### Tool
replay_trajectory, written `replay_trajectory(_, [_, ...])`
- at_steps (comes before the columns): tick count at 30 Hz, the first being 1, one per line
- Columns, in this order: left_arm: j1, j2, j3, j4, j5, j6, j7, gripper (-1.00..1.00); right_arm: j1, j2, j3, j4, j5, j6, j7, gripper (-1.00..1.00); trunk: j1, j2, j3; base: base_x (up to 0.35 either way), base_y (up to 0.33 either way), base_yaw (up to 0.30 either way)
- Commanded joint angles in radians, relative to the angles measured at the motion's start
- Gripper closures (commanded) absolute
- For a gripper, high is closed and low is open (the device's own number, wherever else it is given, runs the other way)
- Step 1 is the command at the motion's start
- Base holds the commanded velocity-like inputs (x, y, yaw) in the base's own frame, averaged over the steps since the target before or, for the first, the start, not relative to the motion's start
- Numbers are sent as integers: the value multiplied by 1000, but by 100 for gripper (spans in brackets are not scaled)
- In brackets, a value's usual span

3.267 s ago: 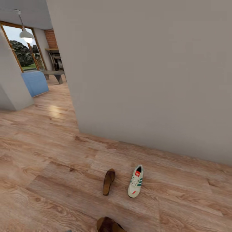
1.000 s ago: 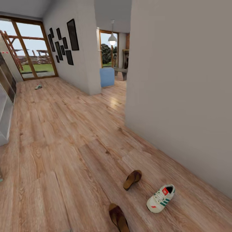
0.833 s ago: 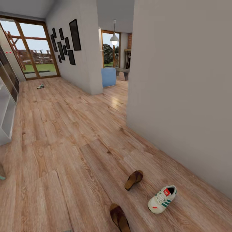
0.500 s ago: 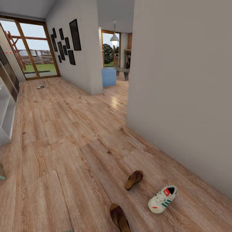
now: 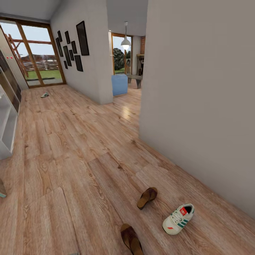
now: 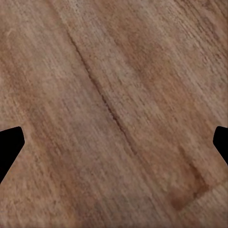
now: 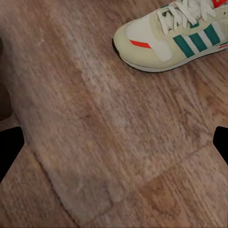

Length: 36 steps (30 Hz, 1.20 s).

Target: Pick up the two gym shoes and the two sandals from the corridor floor and place them onto the hallstand (shoe rack) in the corridor, making sure they are on the rack and not on the floor. Arrange them so the two gym shoes are next to each other and the two sandals are next to each other.

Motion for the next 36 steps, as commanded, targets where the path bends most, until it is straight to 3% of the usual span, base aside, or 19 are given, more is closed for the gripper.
replay_trajectory(1, [0,0,-2,1,9,-3,-1,-100,0,0,0,-1,6,-3,0,-100,0,0,-1,0,0,0])
replay_trajectory(9, [0,0,-2,1,9,-3,-1,-100,0,0,-2,-14,6,-3,-1,-100,0,0,-1,0,0,0])
replay_trajectory(14, [1,-3,-7,-11,5,-23,1,-100,-28,25,1,-18,4,-1,-2,-100,0,0,-1,0,0,0])
replay_trajectory(23, [1,-4,-9,-17,4,-31,1,-100,-44,30,2,-19,3,-17,-2,-100,0,0,-1,-161,-33,9])
replay_trajectory(36, [1,-5,-8,-18,5,-32,1,-100,-46,31,2,-24,3,-18,-2,-100,0,0,-1,-224,-160,215])
